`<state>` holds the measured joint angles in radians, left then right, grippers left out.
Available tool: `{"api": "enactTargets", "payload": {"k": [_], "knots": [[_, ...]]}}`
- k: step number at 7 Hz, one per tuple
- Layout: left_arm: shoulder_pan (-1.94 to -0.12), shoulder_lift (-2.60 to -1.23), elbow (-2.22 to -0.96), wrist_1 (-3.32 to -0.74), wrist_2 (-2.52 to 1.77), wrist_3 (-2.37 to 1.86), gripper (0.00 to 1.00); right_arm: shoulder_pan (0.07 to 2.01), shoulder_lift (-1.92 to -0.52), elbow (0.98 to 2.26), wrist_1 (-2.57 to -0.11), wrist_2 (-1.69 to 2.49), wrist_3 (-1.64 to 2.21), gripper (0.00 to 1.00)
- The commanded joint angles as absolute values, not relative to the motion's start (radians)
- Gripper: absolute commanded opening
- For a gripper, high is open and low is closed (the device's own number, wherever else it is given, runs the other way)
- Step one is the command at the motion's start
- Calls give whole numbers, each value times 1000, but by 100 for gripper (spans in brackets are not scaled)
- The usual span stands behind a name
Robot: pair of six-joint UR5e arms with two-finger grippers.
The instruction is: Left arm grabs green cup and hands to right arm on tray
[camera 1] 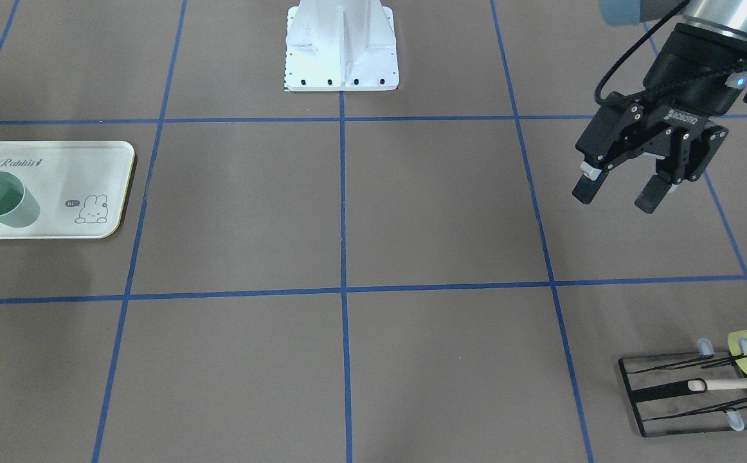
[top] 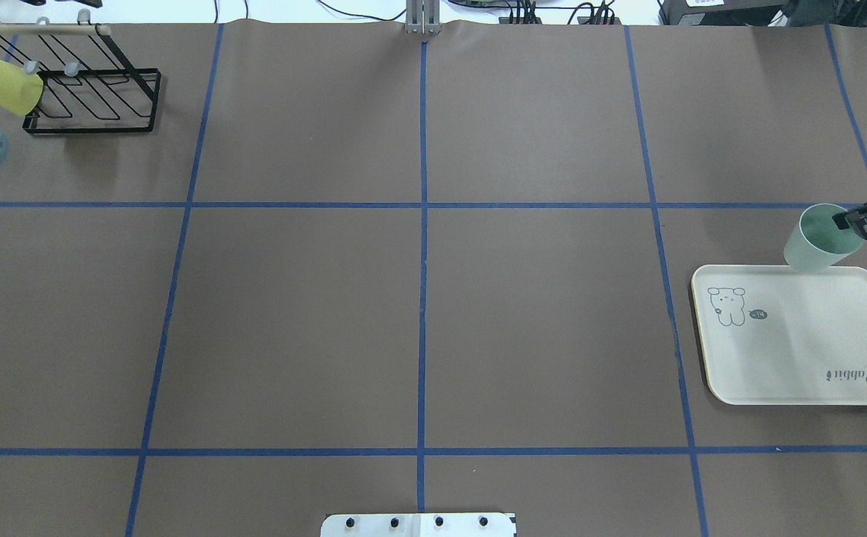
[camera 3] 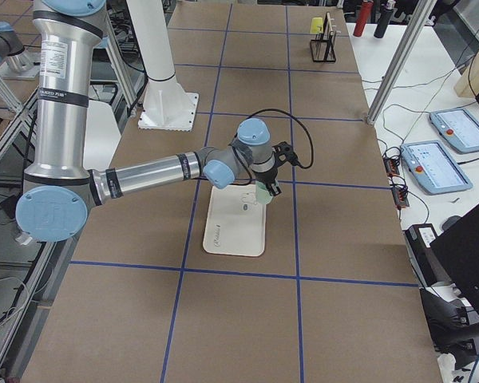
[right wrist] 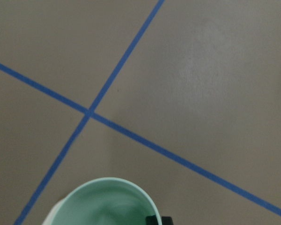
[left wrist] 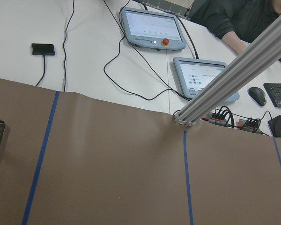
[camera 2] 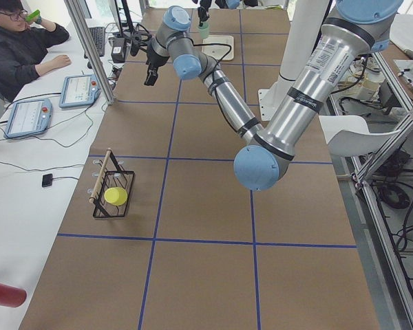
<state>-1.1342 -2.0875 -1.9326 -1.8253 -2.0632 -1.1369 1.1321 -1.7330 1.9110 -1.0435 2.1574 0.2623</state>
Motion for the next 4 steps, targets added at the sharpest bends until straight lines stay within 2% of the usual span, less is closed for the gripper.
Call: {"api": "enactTargets", "payload": {"k": [1, 4], "knots": [[-1135, -2077, -1934, -1824, -2063, -1134, 99, 1115, -1785, 1910, -996, 2171, 256, 0], [-1135, -2068, -1927, -1824, -2062, -1132, 99, 1020, -1810, 1893, -989, 2194, 253, 0]]}}
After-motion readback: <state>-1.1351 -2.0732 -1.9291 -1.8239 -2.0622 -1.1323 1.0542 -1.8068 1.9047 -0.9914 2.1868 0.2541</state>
